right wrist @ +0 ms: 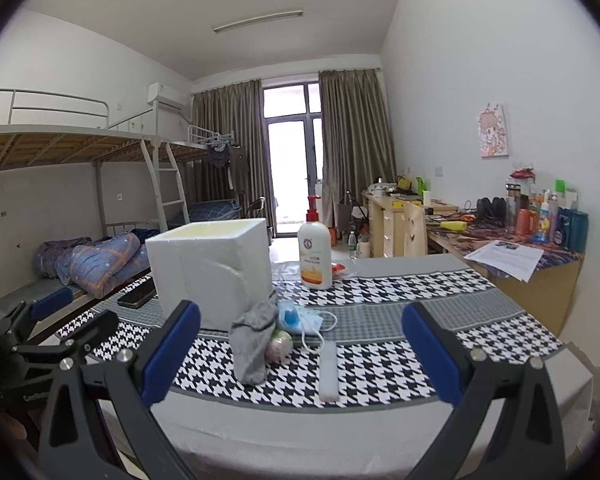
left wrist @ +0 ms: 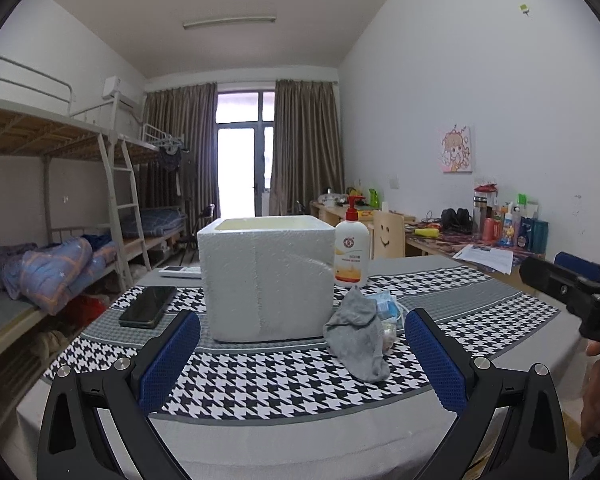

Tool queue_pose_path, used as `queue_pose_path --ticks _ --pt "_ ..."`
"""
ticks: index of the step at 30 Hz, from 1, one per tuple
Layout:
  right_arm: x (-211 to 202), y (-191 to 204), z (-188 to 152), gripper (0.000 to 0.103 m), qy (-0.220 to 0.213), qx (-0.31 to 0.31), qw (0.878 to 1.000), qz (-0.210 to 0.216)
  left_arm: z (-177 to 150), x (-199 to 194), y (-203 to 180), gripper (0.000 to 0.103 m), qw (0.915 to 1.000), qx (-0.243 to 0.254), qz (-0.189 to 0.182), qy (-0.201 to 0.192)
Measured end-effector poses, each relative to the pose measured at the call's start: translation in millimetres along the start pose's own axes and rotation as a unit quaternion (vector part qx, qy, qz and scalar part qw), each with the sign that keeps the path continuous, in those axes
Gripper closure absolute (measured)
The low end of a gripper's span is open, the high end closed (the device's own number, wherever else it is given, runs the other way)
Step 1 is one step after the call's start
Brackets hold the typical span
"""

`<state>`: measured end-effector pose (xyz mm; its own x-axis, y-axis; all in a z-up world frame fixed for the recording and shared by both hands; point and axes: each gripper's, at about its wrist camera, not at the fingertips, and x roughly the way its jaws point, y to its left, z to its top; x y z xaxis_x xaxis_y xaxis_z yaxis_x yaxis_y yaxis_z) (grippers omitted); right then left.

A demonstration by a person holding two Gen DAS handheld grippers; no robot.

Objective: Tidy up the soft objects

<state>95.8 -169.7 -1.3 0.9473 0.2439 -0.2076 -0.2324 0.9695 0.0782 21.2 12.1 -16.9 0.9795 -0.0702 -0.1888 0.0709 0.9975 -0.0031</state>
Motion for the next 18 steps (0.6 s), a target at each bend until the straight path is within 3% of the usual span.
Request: queue_pose_path --ticks 18 --pt "10 -5 -29 0.001 0.042 -0.017 0.999 -0.007 -23 10 -14 0.001 0.9989 -0.006 -0.03 0.036"
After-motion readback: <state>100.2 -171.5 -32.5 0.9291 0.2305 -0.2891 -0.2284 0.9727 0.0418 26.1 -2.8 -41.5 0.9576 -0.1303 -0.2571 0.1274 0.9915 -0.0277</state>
